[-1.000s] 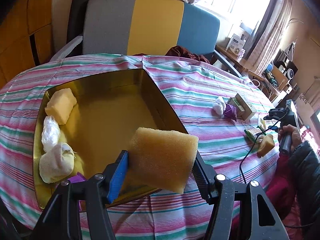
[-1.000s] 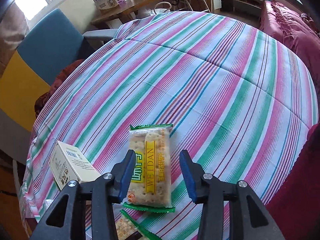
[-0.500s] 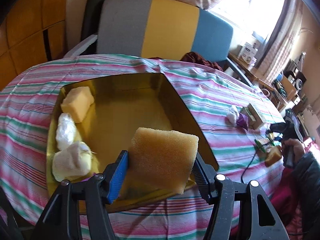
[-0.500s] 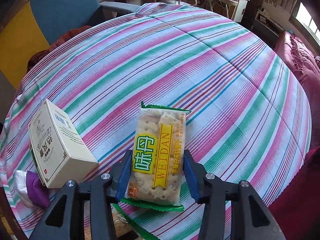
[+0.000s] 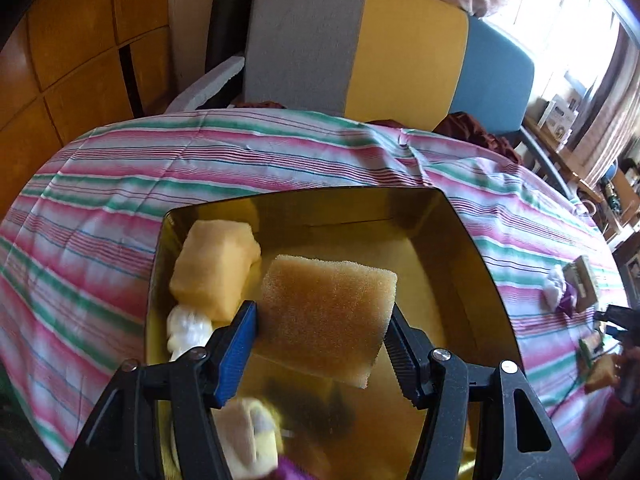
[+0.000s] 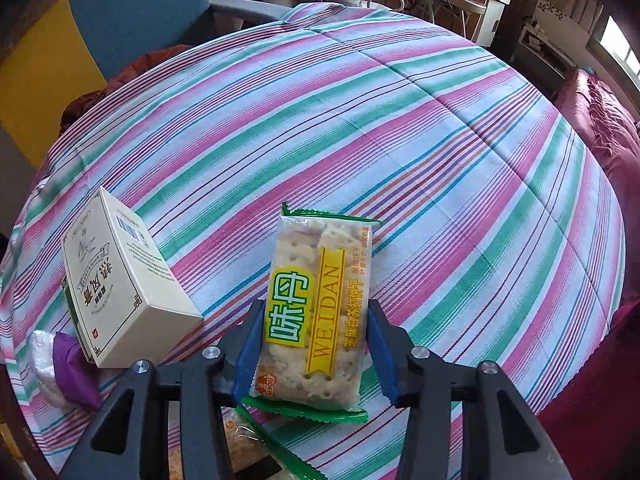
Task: Organize objects
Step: 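Release the sponge into the gold tray while the right gripper lifts the crackers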
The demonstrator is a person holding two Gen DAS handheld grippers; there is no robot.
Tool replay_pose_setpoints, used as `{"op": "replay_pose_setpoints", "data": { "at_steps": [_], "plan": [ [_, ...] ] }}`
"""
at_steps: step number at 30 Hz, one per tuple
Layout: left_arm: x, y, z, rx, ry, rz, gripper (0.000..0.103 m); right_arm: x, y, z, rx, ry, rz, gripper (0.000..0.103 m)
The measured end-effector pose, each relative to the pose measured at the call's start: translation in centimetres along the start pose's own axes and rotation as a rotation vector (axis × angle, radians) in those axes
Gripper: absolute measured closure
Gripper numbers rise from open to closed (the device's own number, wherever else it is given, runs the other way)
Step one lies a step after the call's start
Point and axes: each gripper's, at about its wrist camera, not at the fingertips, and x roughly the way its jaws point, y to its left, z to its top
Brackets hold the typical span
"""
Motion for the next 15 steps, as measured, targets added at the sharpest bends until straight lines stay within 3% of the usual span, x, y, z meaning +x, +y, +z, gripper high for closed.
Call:
{"op": "replay_pose_setpoints", "data": {
  "at_steps": [10,15],
  "plan": [
    [7.0,1.1,4.2,-0.033,0.095,0.083,0.039,-0.5,0.0,-0.1,-0.018,0.004,0.005,0.054],
    [7.9,1.7,4.6,-0.047,0.099,0.097,0.031,-0.7,-0.2,0.0,-0.019,0.003,0.007,0.054]
  ]
}}
